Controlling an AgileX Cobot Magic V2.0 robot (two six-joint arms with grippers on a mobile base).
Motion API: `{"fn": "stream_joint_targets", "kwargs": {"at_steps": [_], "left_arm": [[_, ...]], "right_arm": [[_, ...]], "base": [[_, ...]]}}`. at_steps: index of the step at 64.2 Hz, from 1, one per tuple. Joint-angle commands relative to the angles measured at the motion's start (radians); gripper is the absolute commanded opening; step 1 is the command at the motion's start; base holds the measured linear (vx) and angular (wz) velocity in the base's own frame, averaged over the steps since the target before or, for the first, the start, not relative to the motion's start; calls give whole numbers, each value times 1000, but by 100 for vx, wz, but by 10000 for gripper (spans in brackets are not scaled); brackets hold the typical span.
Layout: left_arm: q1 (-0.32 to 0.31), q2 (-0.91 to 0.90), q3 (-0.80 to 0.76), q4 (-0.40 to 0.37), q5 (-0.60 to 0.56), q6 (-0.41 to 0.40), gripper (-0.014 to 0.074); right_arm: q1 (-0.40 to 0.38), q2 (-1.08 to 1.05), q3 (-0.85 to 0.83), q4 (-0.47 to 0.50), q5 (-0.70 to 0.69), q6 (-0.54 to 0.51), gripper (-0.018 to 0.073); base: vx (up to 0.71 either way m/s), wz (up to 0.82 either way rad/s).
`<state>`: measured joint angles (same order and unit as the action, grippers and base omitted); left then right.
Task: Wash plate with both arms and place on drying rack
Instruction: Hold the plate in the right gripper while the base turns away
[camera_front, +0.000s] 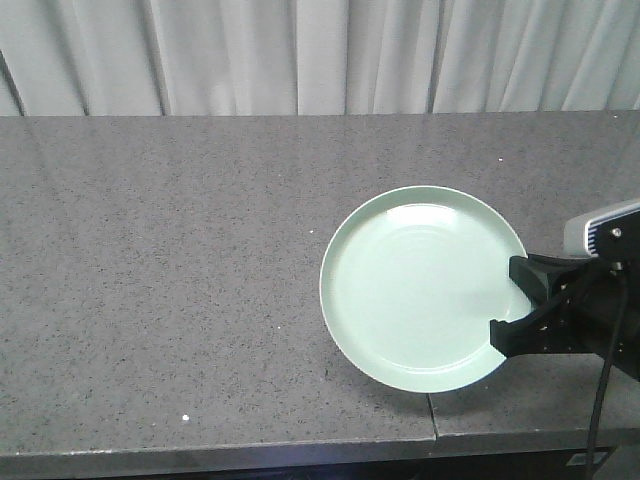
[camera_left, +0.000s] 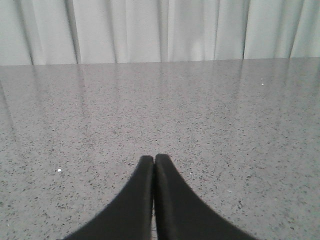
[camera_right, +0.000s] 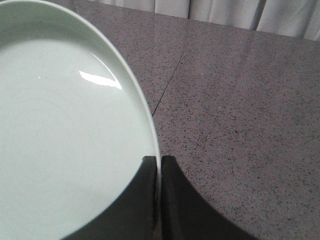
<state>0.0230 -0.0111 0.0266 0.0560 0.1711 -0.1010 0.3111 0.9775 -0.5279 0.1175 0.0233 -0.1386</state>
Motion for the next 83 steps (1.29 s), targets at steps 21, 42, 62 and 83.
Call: {"fn": "stream_joint_targets", "kwargs": {"at_steps": [21, 42, 62, 83], "left_arm": [[-8, -16, 22, -9, -70, -3, -6], [-8, -16, 22, -9, -70, -3, -6], [-8, -16, 22, -9, -70, -3, -6], [-8, -16, 22, -9, -70, -3, -6]], "right_arm": [[-7, -14, -29, 0, -83, -7, -8], [-7, -14, -29, 0, -83, -7, -8], [-7, -14, -29, 0, -83, -7, -8], [-7, -14, -29, 0, -83, -7, -8]], "base": [[0, 0], [0, 0], [-2, 9], [-5, 22]]}}
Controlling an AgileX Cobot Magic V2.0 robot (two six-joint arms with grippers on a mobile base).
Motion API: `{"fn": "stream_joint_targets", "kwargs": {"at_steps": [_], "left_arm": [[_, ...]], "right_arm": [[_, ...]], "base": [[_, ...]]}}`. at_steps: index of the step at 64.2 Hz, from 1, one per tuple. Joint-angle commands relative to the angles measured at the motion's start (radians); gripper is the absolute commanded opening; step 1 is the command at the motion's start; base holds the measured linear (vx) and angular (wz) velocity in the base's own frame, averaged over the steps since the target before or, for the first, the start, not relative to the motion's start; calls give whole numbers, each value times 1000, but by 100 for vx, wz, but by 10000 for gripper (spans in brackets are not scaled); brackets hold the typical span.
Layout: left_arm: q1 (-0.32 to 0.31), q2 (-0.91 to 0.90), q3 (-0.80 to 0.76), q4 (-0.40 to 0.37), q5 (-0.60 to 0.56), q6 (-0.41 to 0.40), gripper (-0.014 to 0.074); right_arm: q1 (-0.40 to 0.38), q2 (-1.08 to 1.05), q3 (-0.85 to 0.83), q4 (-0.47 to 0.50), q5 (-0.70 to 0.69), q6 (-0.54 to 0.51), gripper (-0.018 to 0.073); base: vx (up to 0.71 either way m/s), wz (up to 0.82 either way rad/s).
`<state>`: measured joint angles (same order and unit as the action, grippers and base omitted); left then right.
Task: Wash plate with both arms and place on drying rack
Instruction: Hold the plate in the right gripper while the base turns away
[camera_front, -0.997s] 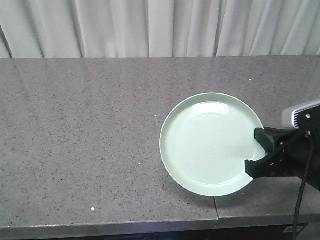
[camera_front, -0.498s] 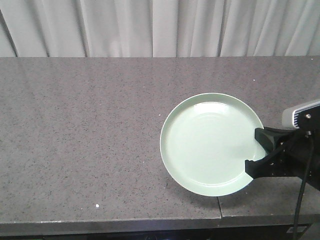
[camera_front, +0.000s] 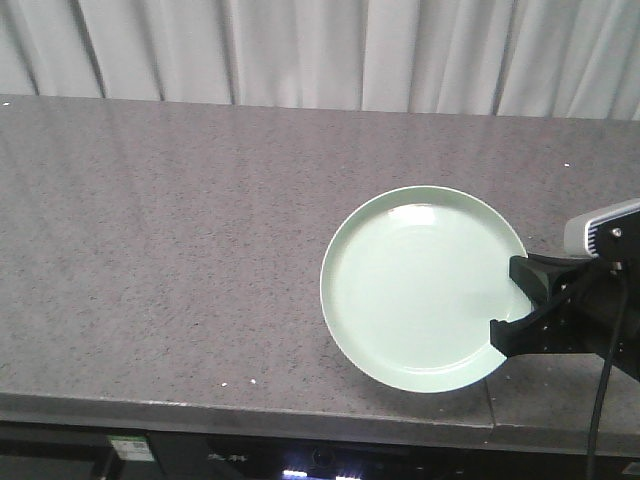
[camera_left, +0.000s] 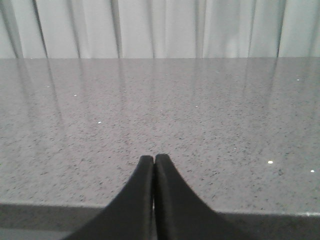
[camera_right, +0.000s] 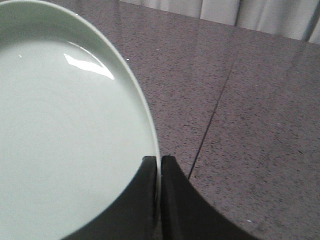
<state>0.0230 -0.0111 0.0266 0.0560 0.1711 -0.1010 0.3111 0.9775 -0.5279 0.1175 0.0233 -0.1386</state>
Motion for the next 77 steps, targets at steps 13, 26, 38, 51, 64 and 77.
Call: {"fn": "stream_joint_targets", "kwargs": {"at_steps": [13, 26, 38, 51, 64, 77], "left_arm": [[-8, -16, 22, -9, -70, -3, -6], [-8, -16, 22, -9, -70, -3, -6], [-8, -16, 22, -9, -70, -3, -6], [-8, -16, 22, -9, -70, -3, -6], [-8, -16, 22, -9, -70, -3, -6], [-8, -16, 22, -9, -70, -3, -6]], "right_arm": [[-7, -14, -29, 0, -83, -7, -8], [-7, -14, -29, 0, -82, -7, -8], [-7, -14, -29, 0, -82, -7, -8], [-7, -14, -29, 0, -82, -7, -8], [-7, -14, -29, 0, -82, -7, -8], [-7, -14, -29, 0, -82, -7, -8]], "base": [[-8, 37], [-9, 38], [-9, 37], [-9, 35], [-9, 35], [-9, 37]]}}
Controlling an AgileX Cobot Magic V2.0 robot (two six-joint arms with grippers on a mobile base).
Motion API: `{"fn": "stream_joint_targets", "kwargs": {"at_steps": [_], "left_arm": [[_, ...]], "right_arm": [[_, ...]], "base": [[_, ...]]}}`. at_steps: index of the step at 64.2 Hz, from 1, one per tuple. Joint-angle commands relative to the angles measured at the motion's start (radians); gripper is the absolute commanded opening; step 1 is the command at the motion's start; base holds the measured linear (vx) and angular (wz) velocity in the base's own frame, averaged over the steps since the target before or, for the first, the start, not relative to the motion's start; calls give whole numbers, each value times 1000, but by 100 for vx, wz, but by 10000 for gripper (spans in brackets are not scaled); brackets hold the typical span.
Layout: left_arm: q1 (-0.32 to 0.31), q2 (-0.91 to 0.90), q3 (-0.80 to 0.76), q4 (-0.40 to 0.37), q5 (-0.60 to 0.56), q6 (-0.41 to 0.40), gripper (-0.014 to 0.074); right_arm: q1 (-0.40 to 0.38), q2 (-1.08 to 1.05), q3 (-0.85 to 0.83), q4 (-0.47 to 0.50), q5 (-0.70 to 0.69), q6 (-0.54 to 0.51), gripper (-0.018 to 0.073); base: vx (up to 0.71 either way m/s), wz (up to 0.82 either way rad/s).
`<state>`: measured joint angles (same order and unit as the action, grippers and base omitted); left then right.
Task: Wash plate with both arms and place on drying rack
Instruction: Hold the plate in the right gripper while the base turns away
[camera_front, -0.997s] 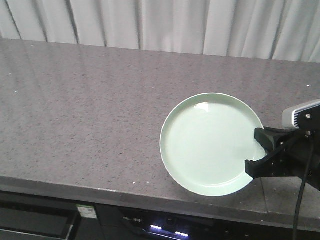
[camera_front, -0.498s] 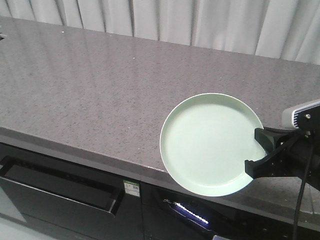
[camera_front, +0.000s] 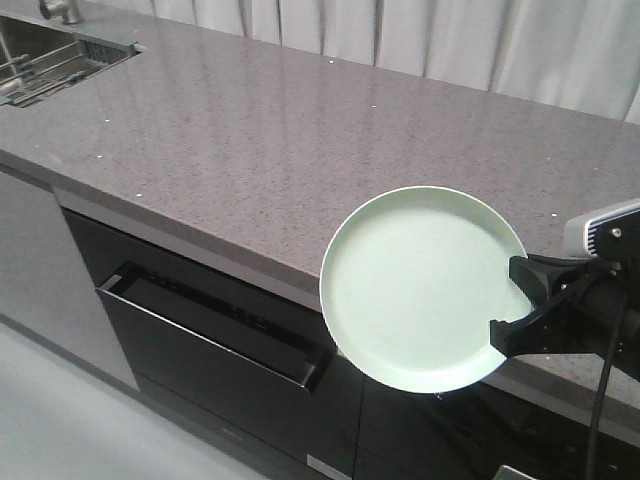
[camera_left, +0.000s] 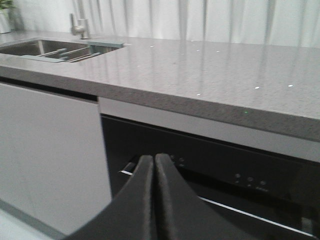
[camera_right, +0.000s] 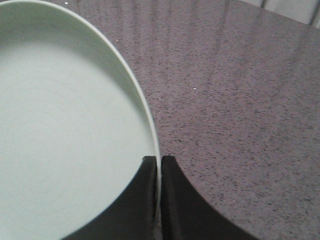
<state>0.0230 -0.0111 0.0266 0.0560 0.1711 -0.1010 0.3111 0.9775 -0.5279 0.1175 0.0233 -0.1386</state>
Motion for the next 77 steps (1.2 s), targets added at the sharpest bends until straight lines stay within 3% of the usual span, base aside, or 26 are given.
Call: {"fn": "stream_joint_targets", "kwargs": {"at_steps": [1, 77], "left_arm": [[-8, -16, 22, -9, -70, -3, -6], [-8, -16, 22, -9, -70, -3, -6]], "right_arm": [[-7, -14, -29, 0, -82, -7, -8], [-7, -14, -29, 0, -80, -7, -8]], "base": [[-9, 37], [-8, 36]]}}
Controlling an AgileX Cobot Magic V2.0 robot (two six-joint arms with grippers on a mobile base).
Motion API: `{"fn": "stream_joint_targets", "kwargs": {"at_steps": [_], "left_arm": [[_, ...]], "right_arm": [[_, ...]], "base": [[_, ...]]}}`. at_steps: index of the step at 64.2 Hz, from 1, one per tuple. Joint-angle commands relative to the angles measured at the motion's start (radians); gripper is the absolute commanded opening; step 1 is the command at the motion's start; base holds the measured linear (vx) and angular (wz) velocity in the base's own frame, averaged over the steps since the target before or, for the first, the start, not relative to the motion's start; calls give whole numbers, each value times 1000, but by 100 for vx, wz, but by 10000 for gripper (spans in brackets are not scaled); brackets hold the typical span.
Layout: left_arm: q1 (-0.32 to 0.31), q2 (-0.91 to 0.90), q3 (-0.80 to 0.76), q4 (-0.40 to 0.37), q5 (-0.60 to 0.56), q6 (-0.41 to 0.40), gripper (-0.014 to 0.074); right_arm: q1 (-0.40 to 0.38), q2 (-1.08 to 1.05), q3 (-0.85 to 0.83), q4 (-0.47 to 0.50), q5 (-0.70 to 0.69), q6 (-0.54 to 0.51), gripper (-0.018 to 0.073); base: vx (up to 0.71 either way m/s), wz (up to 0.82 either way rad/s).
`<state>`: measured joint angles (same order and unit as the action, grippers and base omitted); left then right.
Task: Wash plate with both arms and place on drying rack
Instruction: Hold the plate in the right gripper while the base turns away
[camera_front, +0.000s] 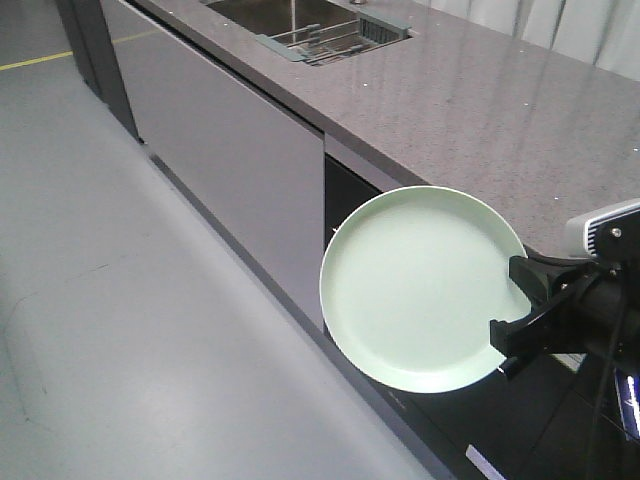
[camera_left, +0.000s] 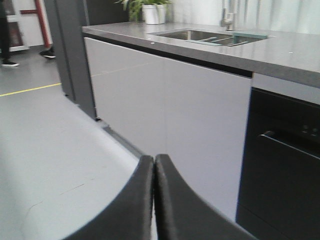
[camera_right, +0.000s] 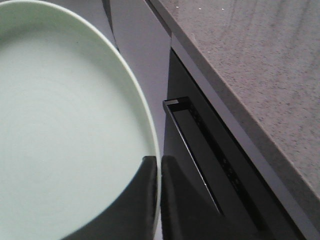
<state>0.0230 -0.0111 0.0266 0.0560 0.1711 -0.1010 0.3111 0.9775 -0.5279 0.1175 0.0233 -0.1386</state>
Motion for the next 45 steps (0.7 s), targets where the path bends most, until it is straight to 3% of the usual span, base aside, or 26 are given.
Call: {"fn": "stream_joint_targets", "kwargs": {"at_steps": [1, 45], "left_arm": [[-8, -16, 22, -9, -70, -3, -6], [-8, -16, 22, -9, -70, -3, -6]], "right_arm": [[-7, -14, -29, 0, -80, -7, -8], [-7, -14, -29, 0, -80, -7, -8]], "base": [[-5, 39], [-3, 34]]}}
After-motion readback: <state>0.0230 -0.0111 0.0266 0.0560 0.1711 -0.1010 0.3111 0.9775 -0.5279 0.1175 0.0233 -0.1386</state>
